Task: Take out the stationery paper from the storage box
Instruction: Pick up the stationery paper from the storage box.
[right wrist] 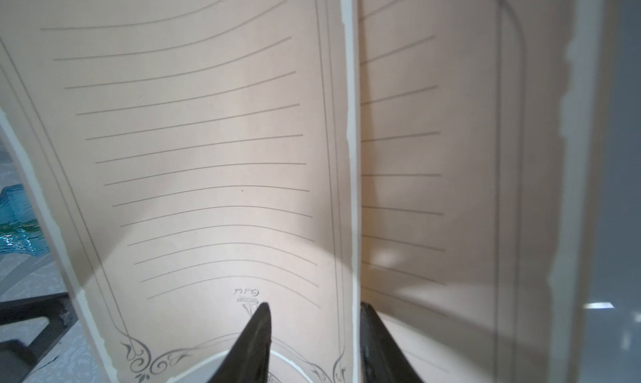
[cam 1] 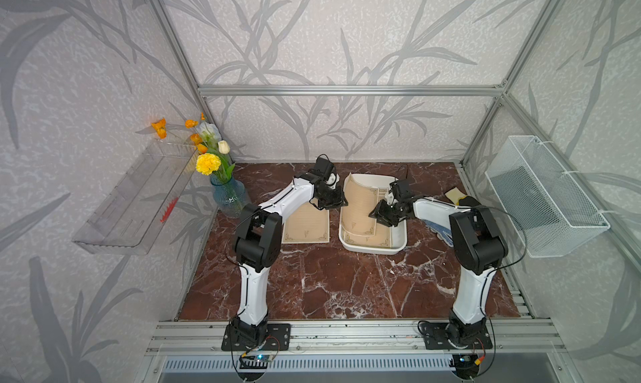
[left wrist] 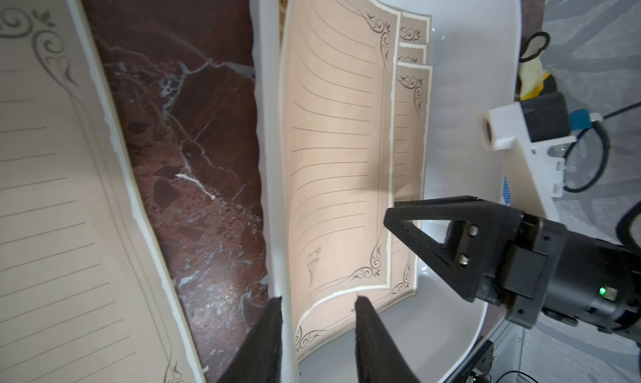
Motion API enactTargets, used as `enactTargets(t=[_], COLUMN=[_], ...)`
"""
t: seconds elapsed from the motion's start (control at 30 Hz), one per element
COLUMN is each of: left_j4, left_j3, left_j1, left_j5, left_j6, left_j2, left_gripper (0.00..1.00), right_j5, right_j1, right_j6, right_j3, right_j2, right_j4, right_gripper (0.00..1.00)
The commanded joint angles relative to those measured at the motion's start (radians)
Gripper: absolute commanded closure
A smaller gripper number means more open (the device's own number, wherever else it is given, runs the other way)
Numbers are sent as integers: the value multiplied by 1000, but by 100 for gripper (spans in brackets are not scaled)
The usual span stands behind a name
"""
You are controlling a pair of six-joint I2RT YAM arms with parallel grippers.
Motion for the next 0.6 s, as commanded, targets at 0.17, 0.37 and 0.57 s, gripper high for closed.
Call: enactTargets(t=[0.17,0.37,0.57], left_j4=[-48,-63,-67], left_j3=[15,35,43], left_j1=[-6,-10,-17], left_j5=[-99,-73,-72], left_j6=[49,54,56], left_j2=[-6,25,33], left_gripper=[64,68,74], right_j5=[-22,-28,-30], right_j1=[-3,-3,-3], right_j6=[14,19,19], right_j3=[-18,-26,-25], right_j2=[10,9,9], right_j4=[33,42,45], right_gripper=[58,58,58])
